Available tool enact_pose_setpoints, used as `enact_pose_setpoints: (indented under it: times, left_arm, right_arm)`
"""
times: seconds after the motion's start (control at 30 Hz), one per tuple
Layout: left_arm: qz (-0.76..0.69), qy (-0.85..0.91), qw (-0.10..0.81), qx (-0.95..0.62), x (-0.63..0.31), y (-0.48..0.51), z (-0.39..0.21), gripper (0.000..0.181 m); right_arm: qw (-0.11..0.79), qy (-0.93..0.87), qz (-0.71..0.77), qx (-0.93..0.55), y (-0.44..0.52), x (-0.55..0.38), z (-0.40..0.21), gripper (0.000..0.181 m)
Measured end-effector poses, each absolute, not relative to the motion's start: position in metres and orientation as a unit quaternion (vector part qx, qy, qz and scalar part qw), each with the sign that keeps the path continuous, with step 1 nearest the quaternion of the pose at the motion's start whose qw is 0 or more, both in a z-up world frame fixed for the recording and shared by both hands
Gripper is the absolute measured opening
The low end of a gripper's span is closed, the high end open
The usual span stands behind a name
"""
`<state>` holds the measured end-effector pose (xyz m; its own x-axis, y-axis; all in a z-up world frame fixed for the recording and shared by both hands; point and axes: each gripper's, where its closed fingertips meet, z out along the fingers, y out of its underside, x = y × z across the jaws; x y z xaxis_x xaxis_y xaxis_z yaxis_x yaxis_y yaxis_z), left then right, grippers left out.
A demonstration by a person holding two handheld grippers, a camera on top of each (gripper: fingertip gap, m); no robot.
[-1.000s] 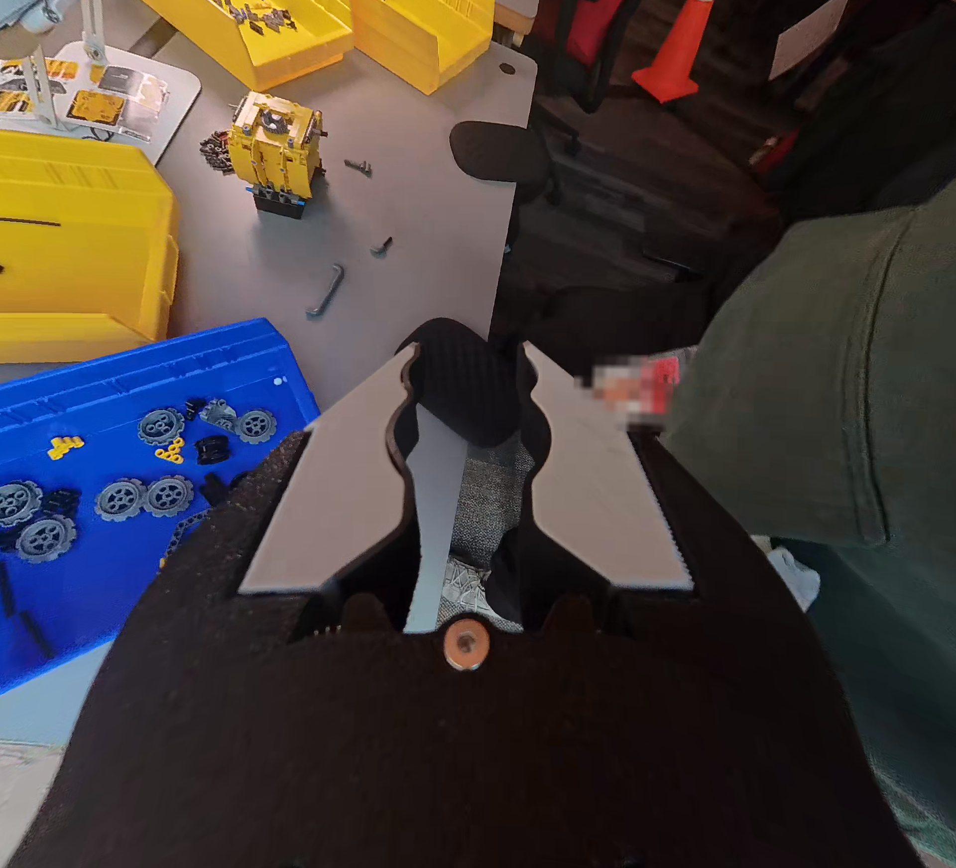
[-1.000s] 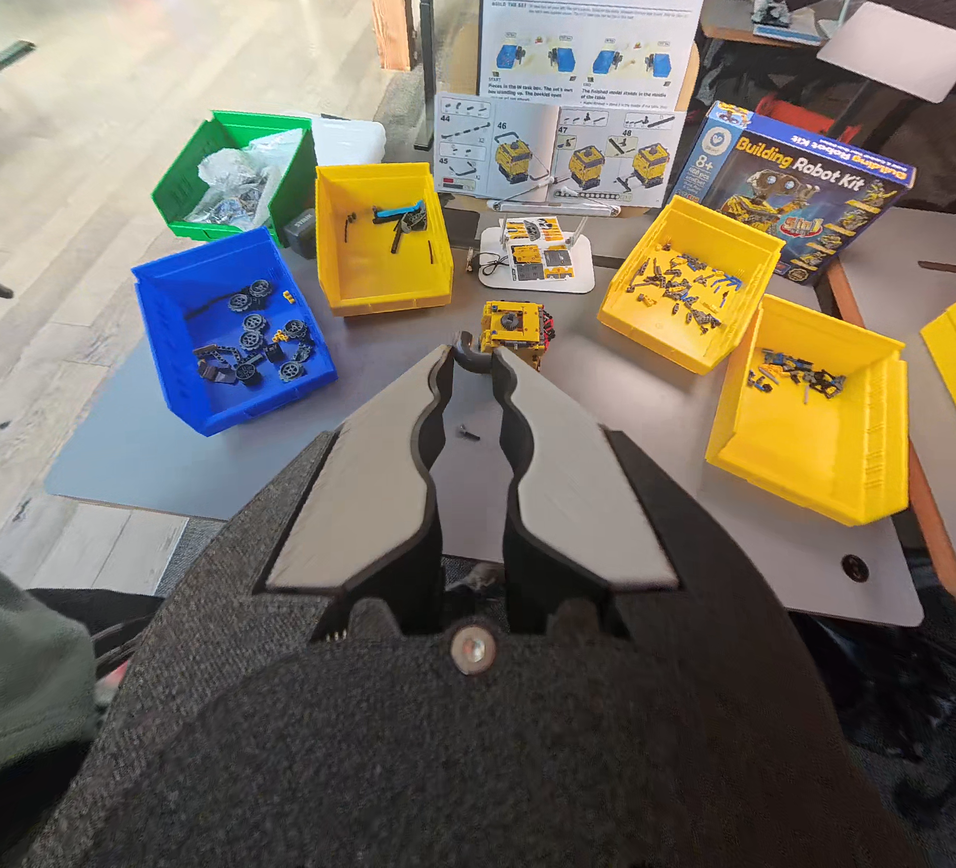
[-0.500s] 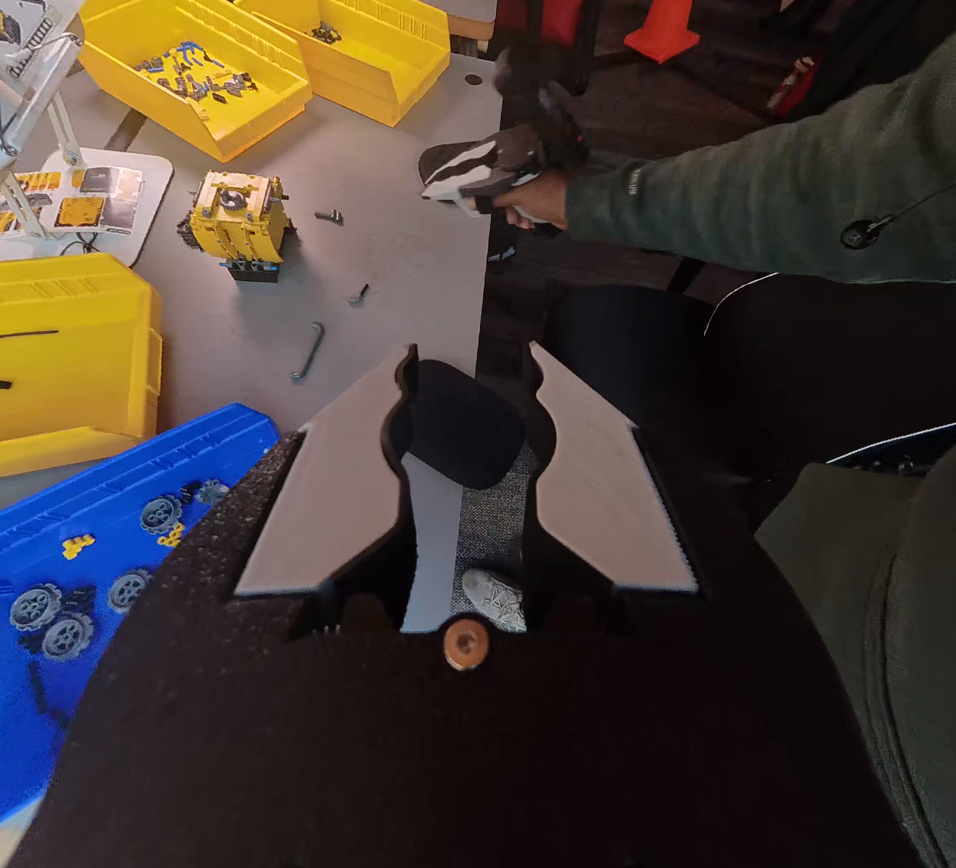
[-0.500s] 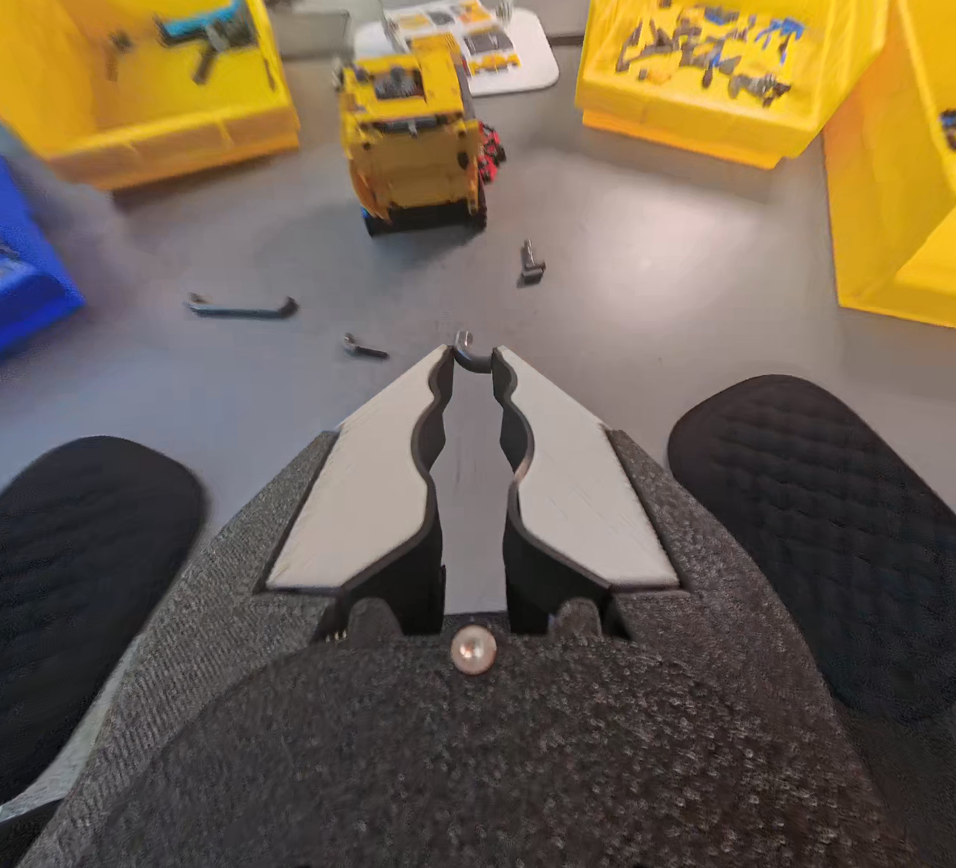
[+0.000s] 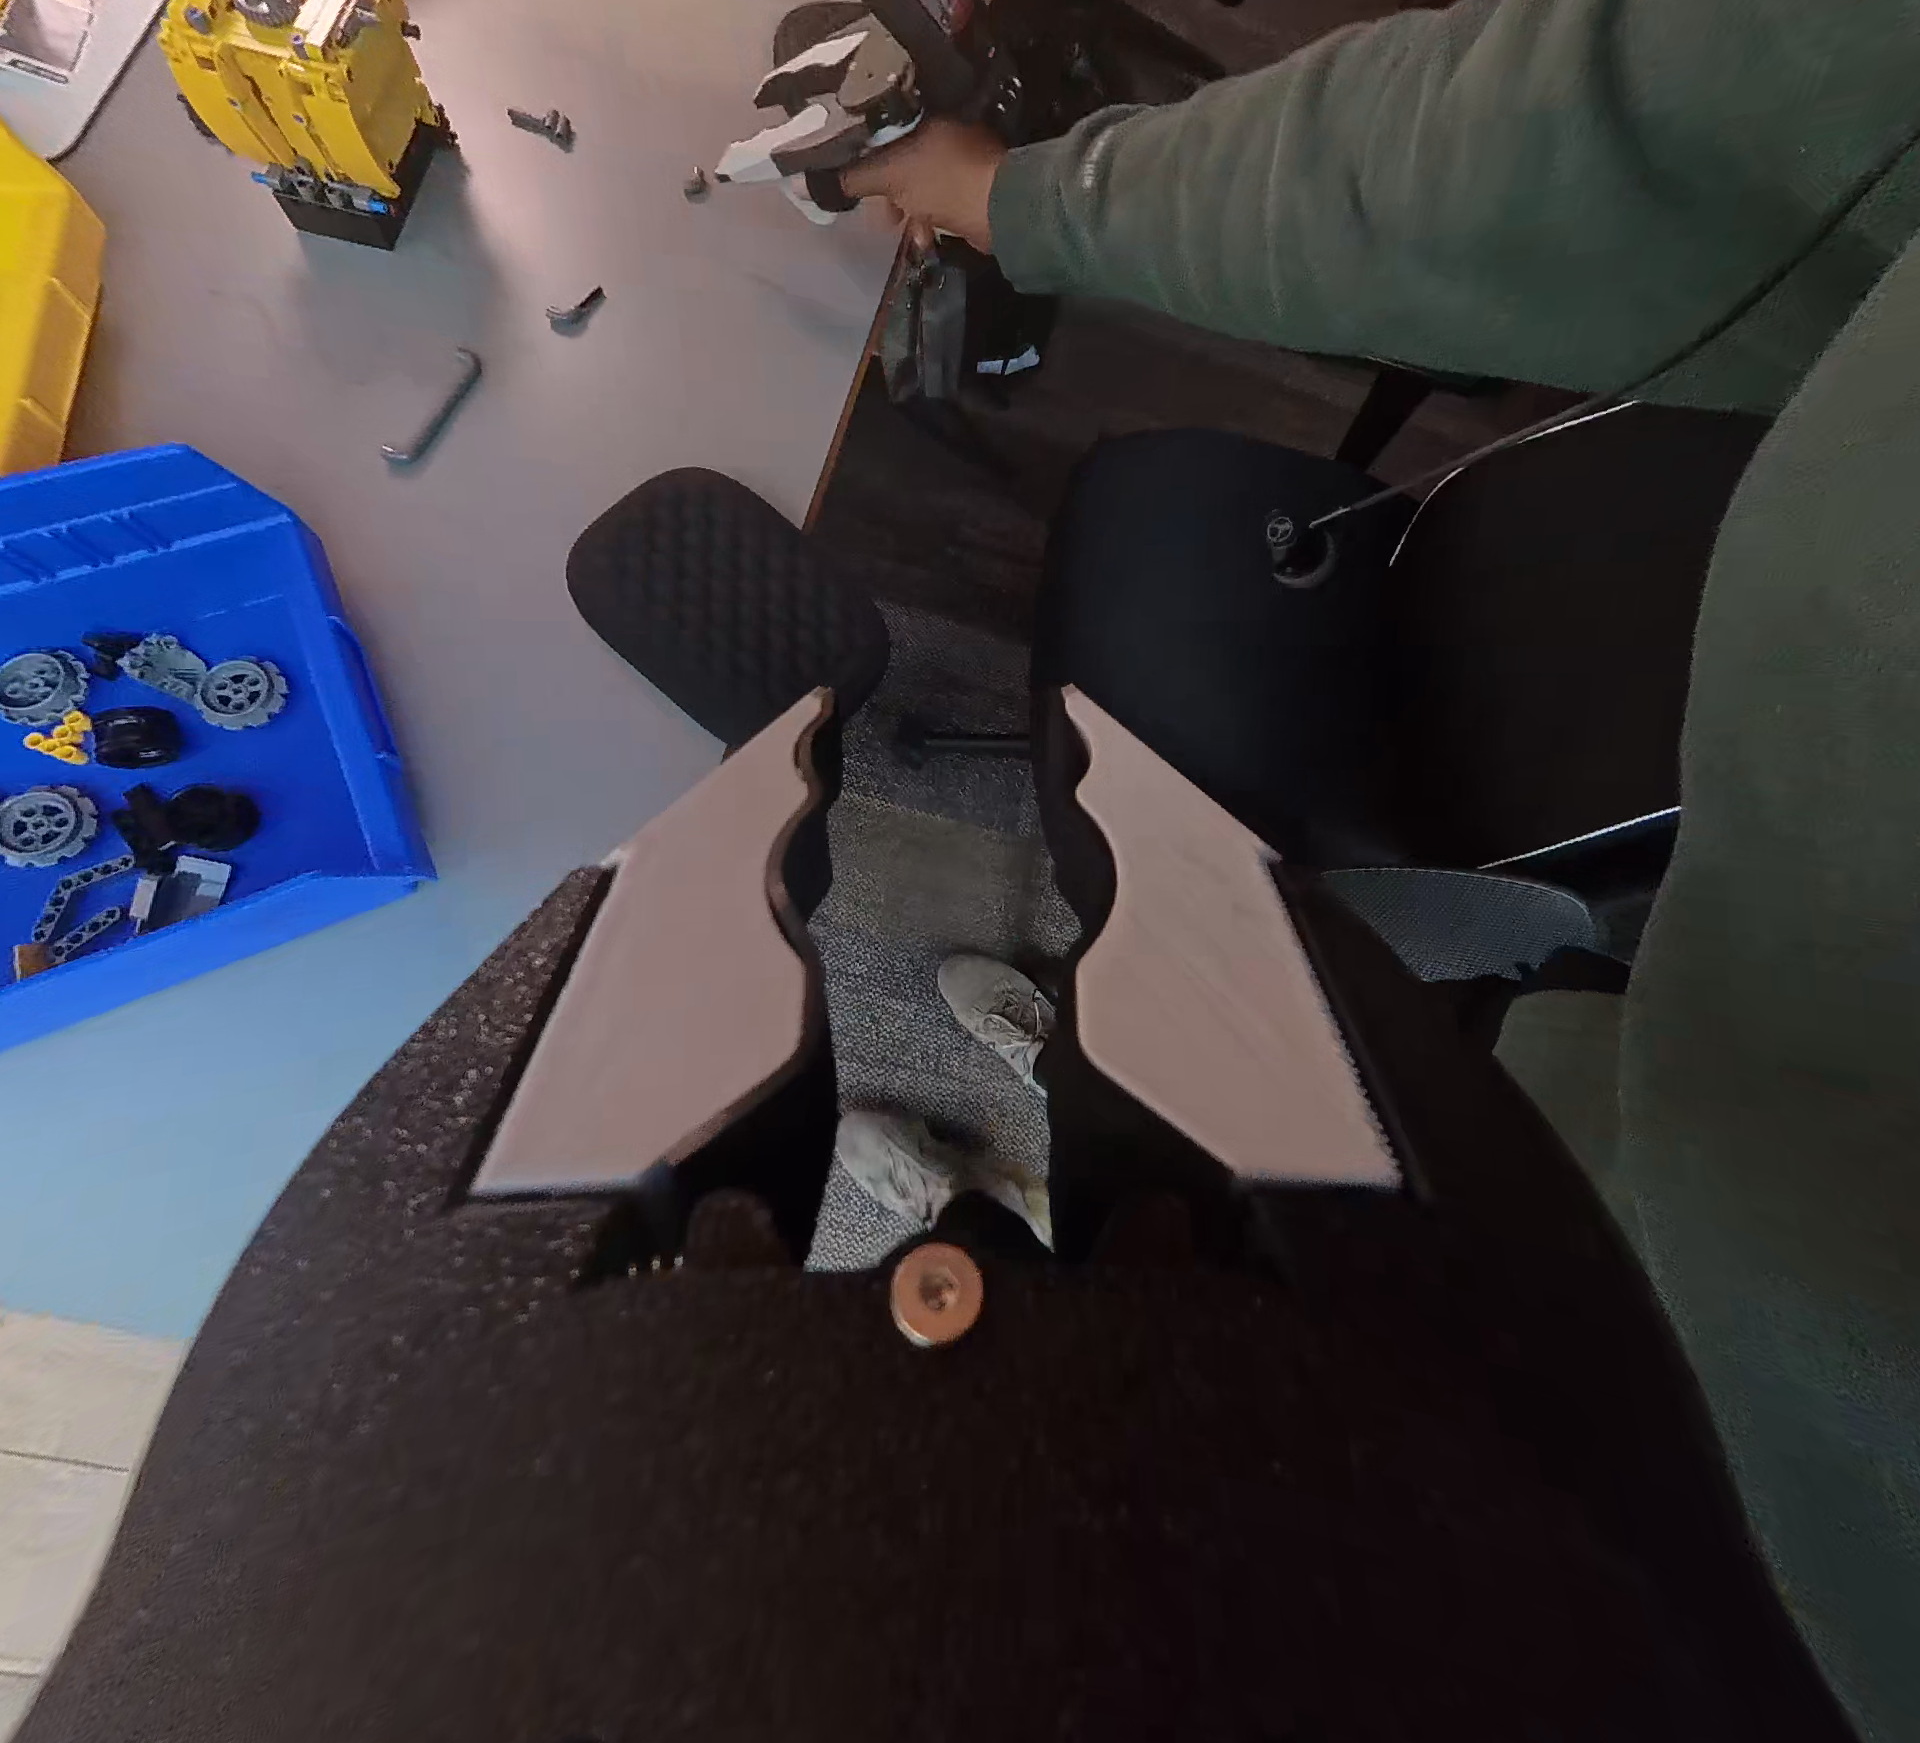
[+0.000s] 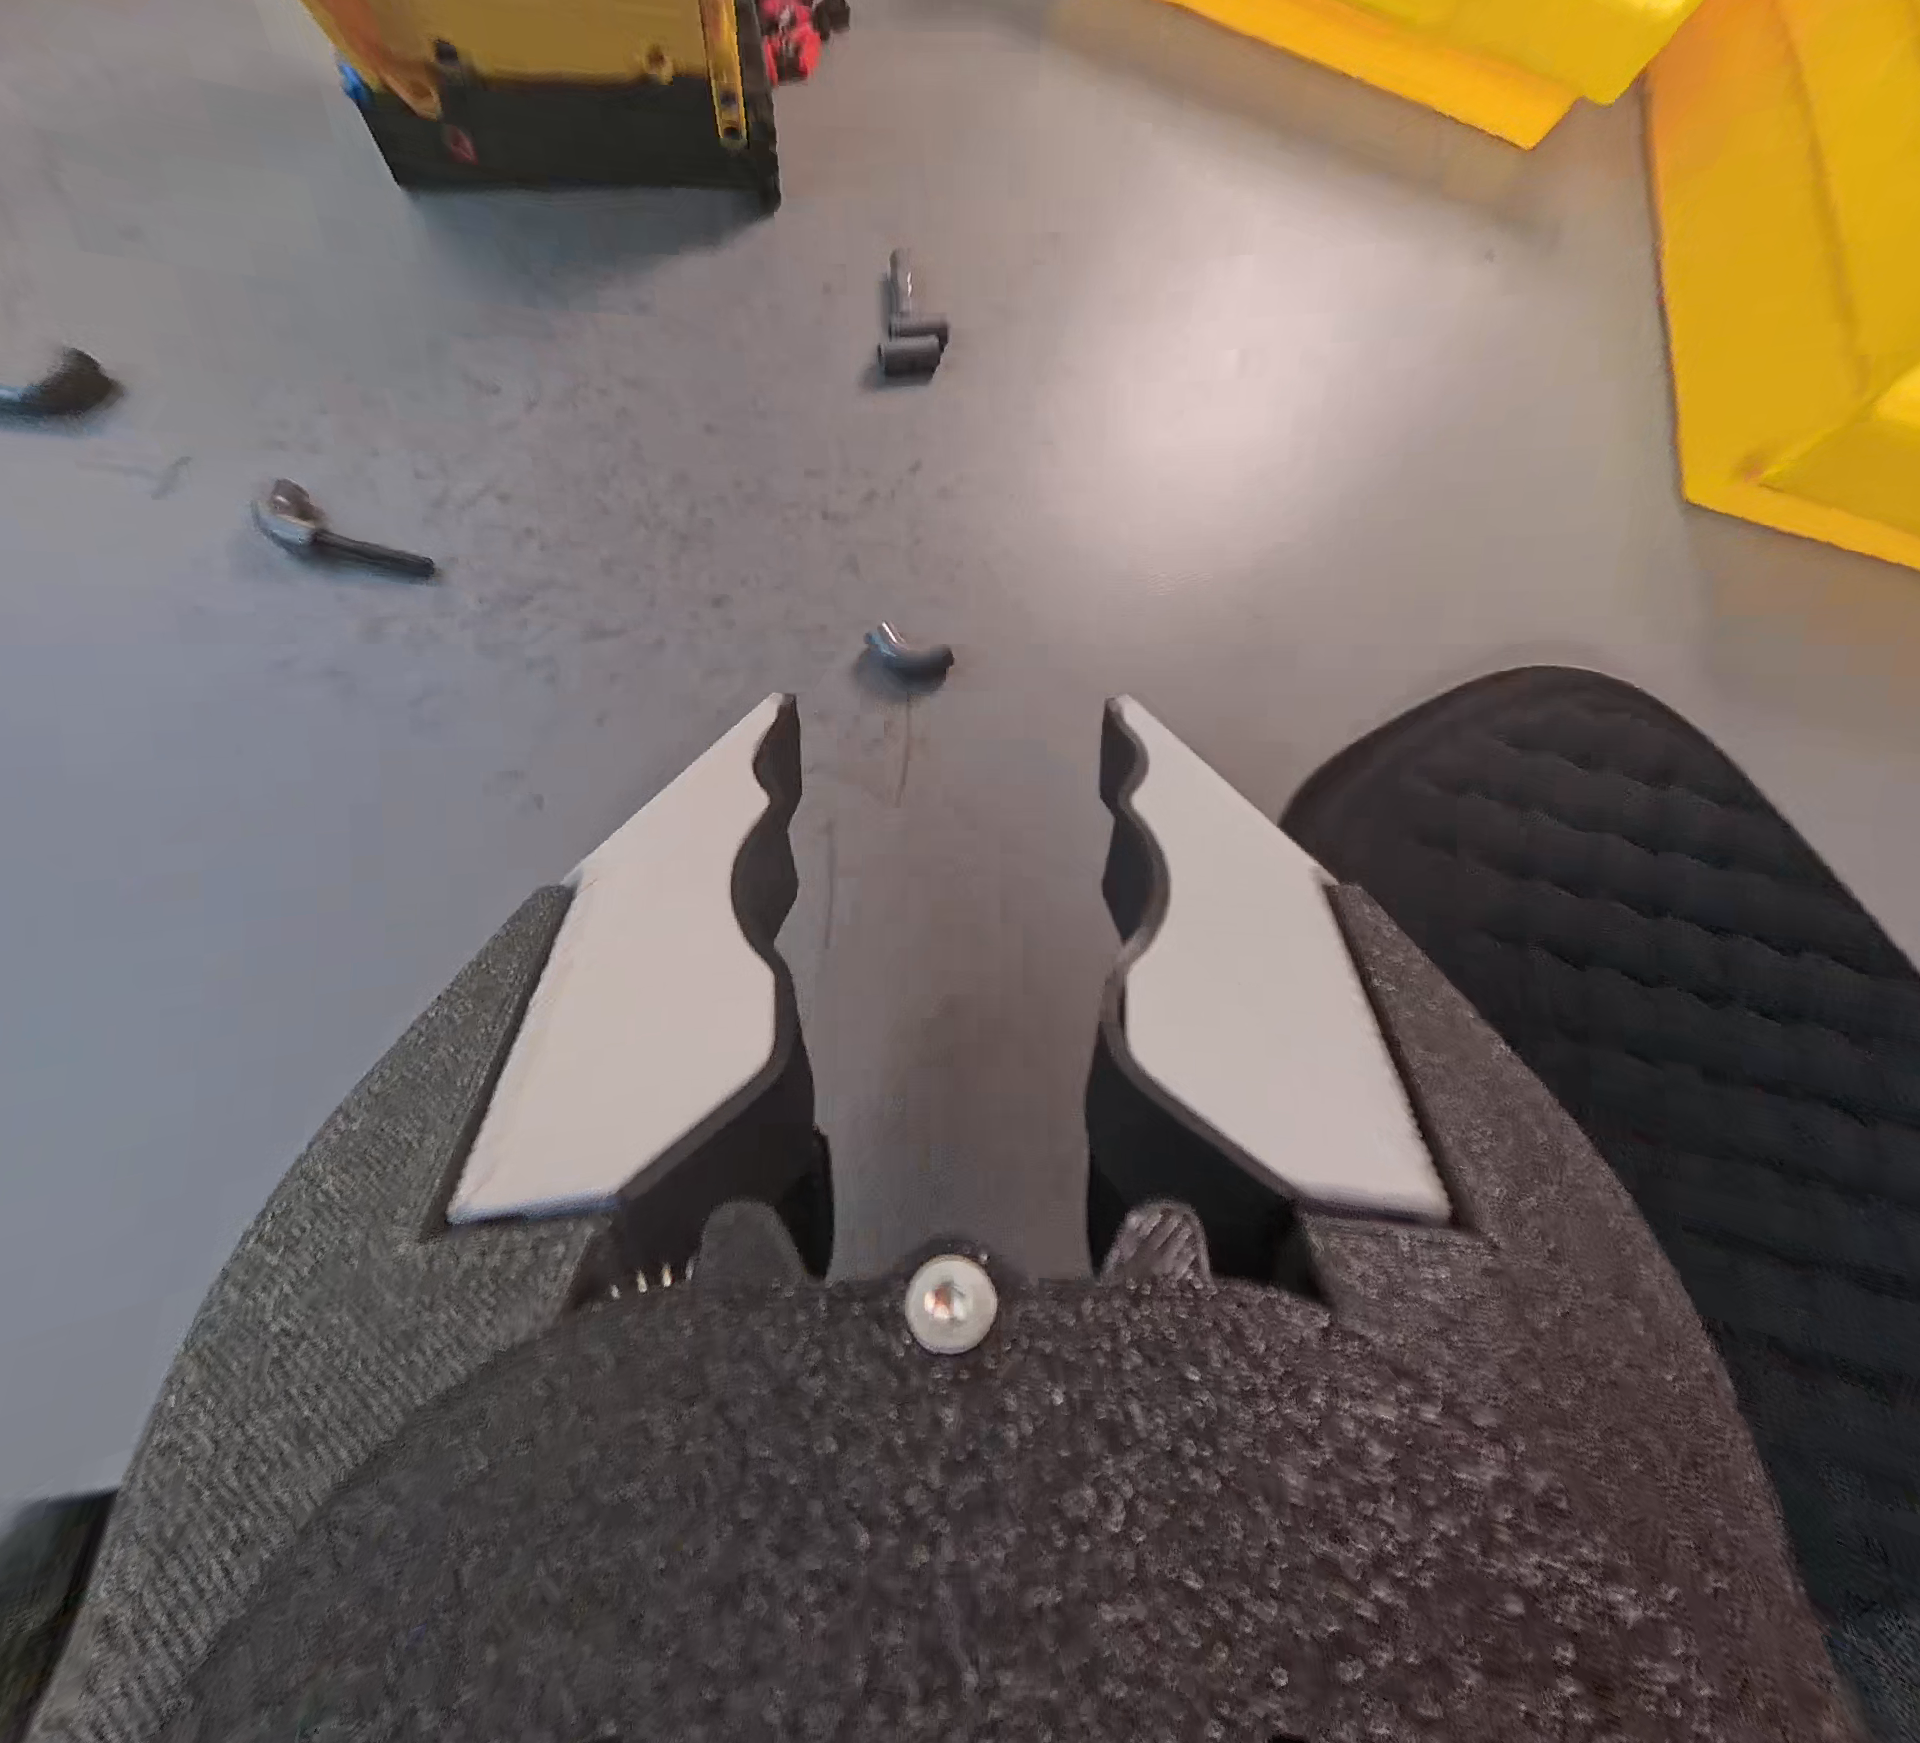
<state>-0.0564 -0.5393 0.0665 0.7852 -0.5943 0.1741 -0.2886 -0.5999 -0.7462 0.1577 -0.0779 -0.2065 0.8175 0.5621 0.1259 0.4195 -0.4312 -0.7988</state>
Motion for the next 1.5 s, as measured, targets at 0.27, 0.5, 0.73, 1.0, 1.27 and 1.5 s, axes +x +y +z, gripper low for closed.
enact_pose_setpoints:
  times: [0.27,0.5,0.73,1.0,1.27,1.5]
  left_arm:
    - [-0.188,0.242,0.452,-0.838,-0.075,-0.564,0.077,0.044]
    - [-0.216,0.249,0.478,-0.814,-0.126,-0.636,0.045,0.048]
    - [-0.238,0.252,0.436,-0.831,-0.166,-0.715,-0.053,0.050]
    - [-0.231,0.265,0.430,-0.832,-0.149,-0.747,-0.241,0.054]
    - [-0.228,0.280,0.471,-0.805,-0.122,-0.744,-0.434,0.056]
    - [-0.246,0.250,0.480,-0.804,-0.127,-0.738,-0.461,0.057]
  right_arm:
    - [0.611,-0.130,0.159,-0.765,-0.271,0.181,-0.060,0.072]
    - [0.601,-0.054,0.133,-0.786,-0.543,0.131,-0.061,0.073]
    - [0.518,-0.070,0.132,-0.842,-0.721,0.073,-0.134,0.071]
    - [0.528,-0.117,0.156,-0.827,-0.775,0.050,-0.275,0.071]
    - [0.532,-0.139,0.163,-0.819,-0.797,0.062,-0.456,0.072]
    - [0.521,-0.140,0.181,-0.823,-0.774,0.042,-0.489,0.073]
